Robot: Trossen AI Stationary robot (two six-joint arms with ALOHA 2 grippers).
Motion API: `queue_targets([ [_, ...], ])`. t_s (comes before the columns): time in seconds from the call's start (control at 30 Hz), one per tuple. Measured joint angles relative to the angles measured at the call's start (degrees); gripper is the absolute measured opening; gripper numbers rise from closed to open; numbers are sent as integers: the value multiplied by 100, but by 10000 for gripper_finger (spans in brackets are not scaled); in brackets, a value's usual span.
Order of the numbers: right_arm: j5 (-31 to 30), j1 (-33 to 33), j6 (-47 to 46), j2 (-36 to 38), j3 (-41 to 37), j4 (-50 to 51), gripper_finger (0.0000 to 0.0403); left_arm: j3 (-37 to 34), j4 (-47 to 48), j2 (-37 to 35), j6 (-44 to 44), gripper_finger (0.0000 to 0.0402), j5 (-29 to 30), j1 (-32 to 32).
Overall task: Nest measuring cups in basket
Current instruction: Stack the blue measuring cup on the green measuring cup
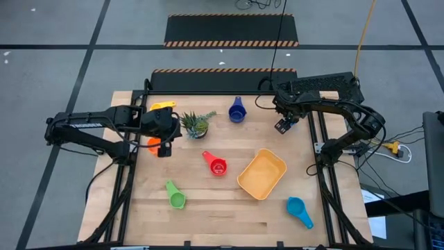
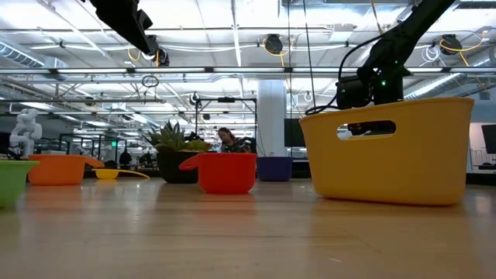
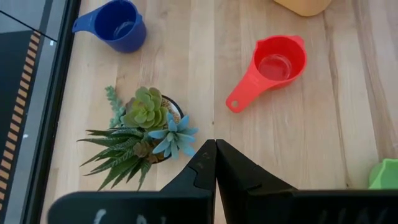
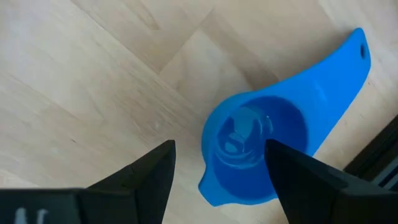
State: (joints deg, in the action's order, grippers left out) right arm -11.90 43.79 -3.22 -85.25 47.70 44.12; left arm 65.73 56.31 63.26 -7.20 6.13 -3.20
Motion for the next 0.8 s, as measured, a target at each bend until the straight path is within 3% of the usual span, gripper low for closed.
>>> queue_targets([
  [0.8, 1, 0, 0, 0, 0, -25, 242, 0, 59, 0, 99, 10, 2, 0],
])
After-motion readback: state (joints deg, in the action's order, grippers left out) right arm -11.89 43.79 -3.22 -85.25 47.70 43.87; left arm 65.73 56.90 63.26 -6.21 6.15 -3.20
